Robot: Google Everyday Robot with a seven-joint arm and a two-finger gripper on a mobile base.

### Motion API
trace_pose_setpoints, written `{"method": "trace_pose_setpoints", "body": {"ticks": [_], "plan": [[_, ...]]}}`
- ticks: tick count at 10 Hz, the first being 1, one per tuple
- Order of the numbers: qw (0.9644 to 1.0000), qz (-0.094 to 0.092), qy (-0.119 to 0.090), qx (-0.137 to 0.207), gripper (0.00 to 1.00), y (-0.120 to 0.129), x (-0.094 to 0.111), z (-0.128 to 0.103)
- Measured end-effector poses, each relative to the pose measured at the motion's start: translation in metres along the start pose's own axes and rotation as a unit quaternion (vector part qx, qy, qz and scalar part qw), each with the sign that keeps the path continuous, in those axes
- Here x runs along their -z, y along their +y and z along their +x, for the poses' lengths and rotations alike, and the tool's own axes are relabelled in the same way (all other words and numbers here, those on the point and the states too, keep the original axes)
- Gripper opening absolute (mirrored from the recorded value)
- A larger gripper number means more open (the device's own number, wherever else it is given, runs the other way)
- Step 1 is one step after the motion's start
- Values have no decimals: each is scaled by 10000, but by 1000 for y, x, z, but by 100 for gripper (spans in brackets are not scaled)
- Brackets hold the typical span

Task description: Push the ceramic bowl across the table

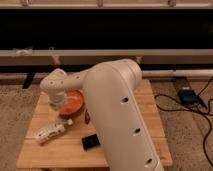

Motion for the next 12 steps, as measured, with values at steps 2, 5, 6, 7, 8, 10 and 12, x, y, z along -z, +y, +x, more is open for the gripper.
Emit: {"method": "trace_pose_setpoints", "body": {"ticks": [2, 5, 6, 7, 8, 10, 12], "plan": [[10000, -1, 0, 1, 80, 0, 0, 0], [10000, -1, 0, 0, 80, 0, 0, 0], [10000, -1, 1, 1, 80, 0, 0, 0], [10000, -1, 1, 0, 80, 0, 0, 0], [10000, -1, 1, 0, 80, 0, 0, 0], [10000, 3, -2, -6, 80, -1, 0, -1], [10000, 29, 53, 62, 80, -16, -5, -9]]}}
